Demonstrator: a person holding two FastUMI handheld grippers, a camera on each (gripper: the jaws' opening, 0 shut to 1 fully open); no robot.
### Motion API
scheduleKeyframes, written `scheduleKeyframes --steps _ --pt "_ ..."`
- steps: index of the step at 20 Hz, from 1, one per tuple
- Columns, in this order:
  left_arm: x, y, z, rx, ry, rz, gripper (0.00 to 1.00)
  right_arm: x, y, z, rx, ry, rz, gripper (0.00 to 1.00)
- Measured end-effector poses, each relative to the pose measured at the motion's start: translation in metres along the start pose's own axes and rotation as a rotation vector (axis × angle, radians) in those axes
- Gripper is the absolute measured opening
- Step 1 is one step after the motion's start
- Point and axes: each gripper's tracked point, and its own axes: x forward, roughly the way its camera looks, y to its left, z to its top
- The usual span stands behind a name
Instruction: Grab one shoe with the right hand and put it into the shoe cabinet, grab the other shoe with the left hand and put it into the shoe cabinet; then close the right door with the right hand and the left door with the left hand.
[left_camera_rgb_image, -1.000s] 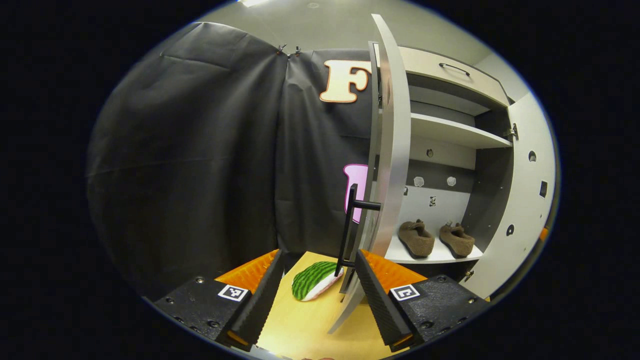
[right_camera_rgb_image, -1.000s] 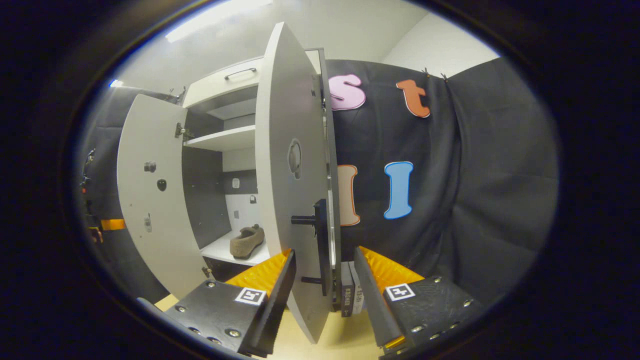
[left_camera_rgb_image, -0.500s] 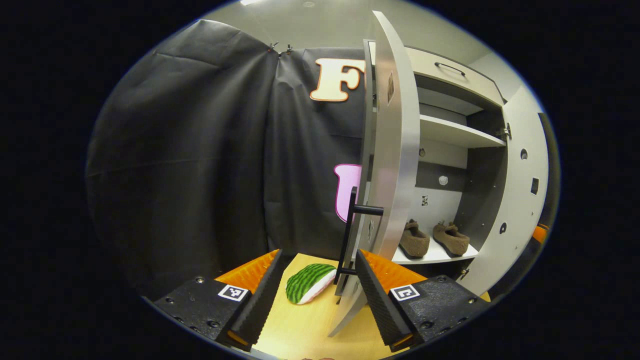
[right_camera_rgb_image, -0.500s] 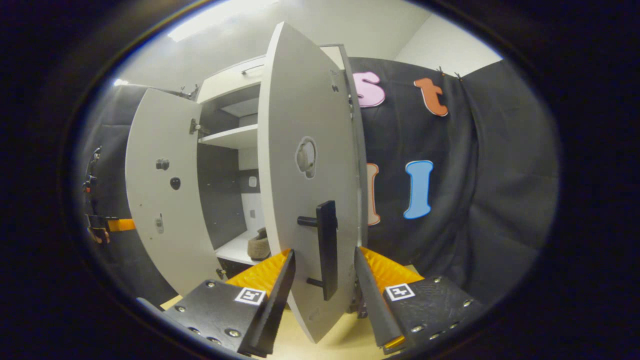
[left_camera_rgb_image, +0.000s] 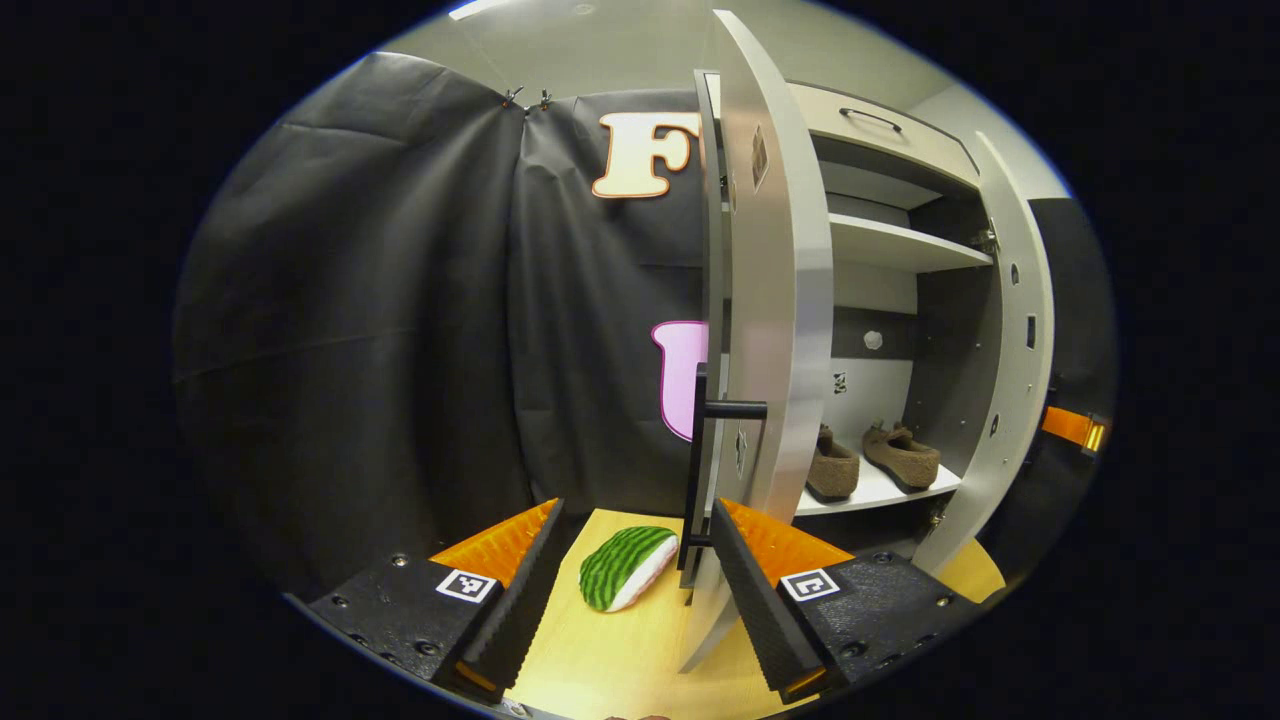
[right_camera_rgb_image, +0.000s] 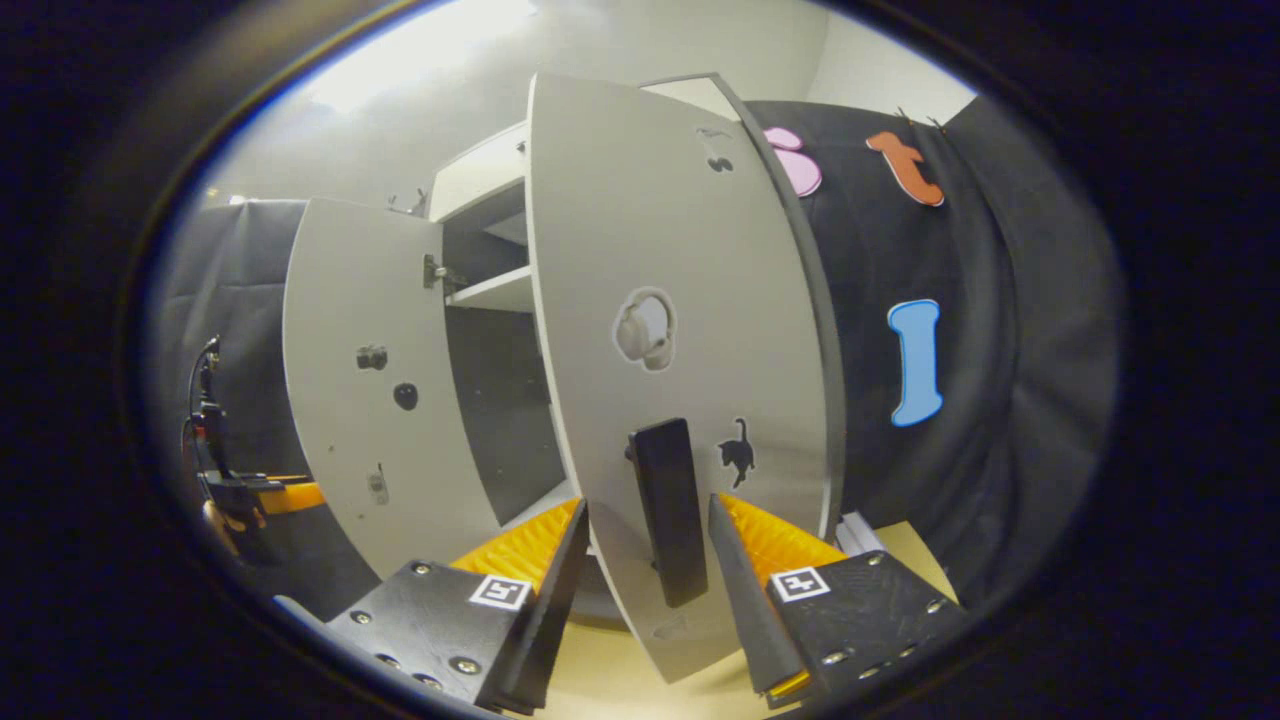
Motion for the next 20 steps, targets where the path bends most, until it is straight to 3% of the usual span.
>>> scheduleKeyframes --steps 9,13,14,17,18,20 --pt "0.001 -0.007 -0.002 -0.035 -0.02 -0.032 0.87 -0.002 0.014 -0.009 -0.005 0.024 0.03 0.72" --pt "0.003 -0.008 -0.001 -0.027 -0.028 -0.042 0.8 -0.006 0.015 -0.012 -0.009 0.028 0.028 0.72" --pt "0.003 -0.009 -0.001 -0.026 -0.028 -0.046 0.84 -0.007 0.015 -0.014 -0.009 0.03 0.026 0.72" --pt "0.004 -0.012 -0.001 -0.025 -0.033 -0.072 0.84 -0.01 0.014 -0.018 0.003 0.037 0.022 0.72" --pt "0.004 -0.014 0.0 -0.025 -0.032 -0.081 0.79 -0.011 0.015 -0.02 0.01 0.04 0.022 0.72" --pt "0.004 -0.016 0.0 -0.019 -0.035 -0.095 0.83 -0.012 0.014 -0.022 0.016 0.045 0.019 0.72"
